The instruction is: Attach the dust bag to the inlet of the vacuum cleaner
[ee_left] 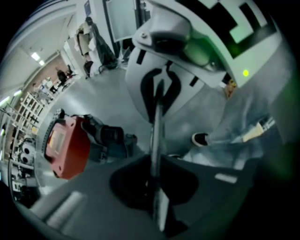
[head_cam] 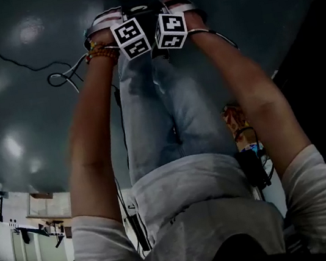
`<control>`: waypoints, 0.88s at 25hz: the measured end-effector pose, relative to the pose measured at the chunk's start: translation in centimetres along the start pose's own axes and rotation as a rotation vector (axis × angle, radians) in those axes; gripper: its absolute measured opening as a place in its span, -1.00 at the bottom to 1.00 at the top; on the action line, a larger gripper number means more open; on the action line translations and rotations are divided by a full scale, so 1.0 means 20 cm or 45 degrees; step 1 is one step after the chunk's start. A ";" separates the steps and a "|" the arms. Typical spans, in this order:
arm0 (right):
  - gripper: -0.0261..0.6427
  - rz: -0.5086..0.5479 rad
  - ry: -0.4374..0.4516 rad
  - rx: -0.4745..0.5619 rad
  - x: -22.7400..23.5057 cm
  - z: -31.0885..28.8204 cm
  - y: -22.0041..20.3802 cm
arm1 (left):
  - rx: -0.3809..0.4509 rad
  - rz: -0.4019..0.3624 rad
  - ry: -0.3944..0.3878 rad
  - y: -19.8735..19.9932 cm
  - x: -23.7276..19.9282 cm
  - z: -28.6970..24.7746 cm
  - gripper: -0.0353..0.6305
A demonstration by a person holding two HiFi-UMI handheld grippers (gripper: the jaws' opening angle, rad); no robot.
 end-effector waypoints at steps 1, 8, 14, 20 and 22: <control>-0.83 0.013 0.001 -0.002 0.04 0.00 0.00 | 0.006 0.008 -0.001 0.00 -0.03 0.00 -0.81; -0.83 -0.021 0.023 -0.006 0.25 -0.03 -0.01 | 0.012 0.071 -0.021 0.02 -0.25 -0.02 -0.81; -0.83 -0.012 0.026 0.020 0.37 -0.11 -0.09 | 0.018 0.111 -0.023 0.08 -0.36 -0.12 -0.81; -0.83 0.052 0.021 0.058 0.44 -0.19 -0.11 | -0.004 0.167 -0.023 0.07 -0.40 -0.16 -0.81; -0.83 0.016 0.041 0.070 0.44 -0.20 -0.10 | -0.023 0.189 -0.024 0.06 -0.42 -0.16 -0.81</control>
Point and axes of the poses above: the fingertips, and each gripper's own axes: z backward along the fingers, x to its right, y out of its top, the point moved 9 cm from there along z, backward along the fingers, and after that the axes turned 9 degrees about -x, right-handed, at the moved point
